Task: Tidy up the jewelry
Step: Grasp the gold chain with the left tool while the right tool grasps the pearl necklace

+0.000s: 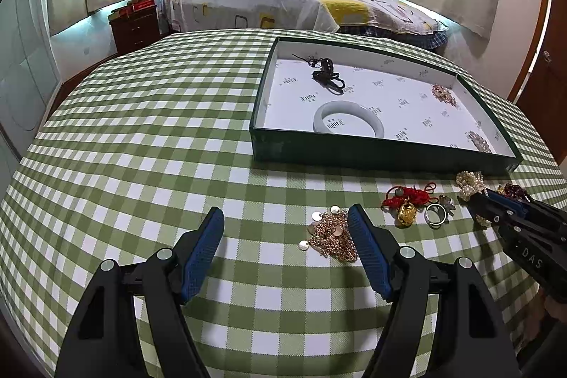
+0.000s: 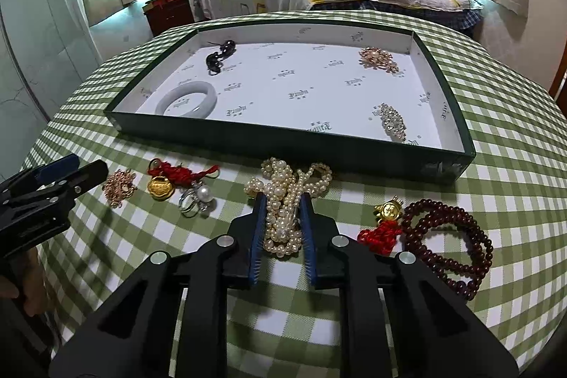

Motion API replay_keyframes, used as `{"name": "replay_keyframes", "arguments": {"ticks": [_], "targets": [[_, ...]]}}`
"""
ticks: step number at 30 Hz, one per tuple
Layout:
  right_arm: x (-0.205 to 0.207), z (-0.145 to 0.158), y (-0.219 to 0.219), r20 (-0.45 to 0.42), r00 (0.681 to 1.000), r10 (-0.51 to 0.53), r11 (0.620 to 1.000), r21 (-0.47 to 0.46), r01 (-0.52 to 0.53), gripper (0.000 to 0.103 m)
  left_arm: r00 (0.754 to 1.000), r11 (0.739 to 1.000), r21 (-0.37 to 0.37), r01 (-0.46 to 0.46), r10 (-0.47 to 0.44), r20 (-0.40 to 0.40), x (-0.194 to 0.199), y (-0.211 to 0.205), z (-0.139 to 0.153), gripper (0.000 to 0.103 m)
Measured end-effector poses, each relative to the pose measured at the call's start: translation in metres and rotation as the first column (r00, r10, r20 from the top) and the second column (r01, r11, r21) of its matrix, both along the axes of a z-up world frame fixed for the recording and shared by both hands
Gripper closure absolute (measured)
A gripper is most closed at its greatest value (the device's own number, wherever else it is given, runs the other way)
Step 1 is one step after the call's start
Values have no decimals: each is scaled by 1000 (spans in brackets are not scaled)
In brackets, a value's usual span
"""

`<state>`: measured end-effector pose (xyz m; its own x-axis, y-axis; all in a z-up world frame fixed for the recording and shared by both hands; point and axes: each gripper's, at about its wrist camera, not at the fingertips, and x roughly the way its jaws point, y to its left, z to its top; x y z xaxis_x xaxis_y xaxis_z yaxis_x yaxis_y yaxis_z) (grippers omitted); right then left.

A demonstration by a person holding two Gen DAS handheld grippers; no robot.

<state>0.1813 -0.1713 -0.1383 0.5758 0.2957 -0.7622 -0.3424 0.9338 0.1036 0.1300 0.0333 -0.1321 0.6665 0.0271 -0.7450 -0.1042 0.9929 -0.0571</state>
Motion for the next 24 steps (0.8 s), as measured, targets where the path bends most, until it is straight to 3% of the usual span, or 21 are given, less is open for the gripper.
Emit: {"name": "replay_keyframes", "arguments": {"ticks": [8,10,14,19,24], "targets": [[-7,1,-5,-11,1000,6,1000,29,-5,86,998,998,-30,54,-54,-23,2,-11,-4,34],[-7,1,-5,-11,1000,7,999,33,-6,86,997,997,-37,69,-71,-40,5,-15,-8,43],[-7,1,-6,-13,1000,8,999,42,-7,86,996,996,-8,85,-86,-39,7,-20,-10,50],[-7,1,-8,-14,1000,6,999,51,-6,86,990,991,-3,137,-137,-28,4,-27,-10,77],[-8,0,-8,-13,1000,6,999,53,-5,86,988,988,8,152,-152,-9,-1,-29,-8,85]]}}
